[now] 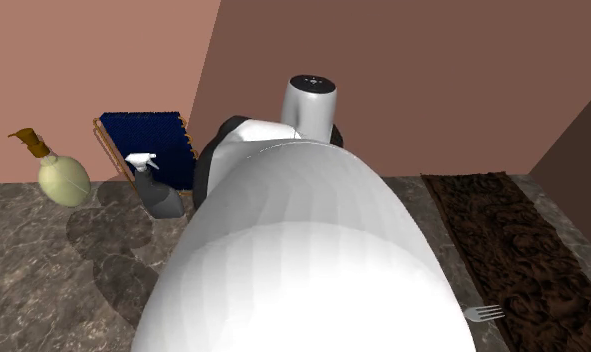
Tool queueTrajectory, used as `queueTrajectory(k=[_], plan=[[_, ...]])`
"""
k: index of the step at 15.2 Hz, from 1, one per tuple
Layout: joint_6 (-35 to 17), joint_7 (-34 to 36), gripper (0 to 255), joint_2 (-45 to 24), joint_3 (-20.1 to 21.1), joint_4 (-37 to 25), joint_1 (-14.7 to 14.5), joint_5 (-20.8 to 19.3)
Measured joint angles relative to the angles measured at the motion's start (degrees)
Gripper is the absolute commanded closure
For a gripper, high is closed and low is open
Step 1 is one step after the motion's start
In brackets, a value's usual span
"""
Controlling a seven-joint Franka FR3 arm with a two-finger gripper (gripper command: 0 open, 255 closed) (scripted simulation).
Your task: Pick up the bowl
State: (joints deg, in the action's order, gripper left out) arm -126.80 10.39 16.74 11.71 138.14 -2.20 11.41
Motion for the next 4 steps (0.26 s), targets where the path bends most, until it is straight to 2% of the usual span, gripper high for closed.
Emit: queueTrajectory(k=[4], plan=[[2.8, 0.4, 255, 1.1, -0.1, -1.7, 0.0, -0.1]])
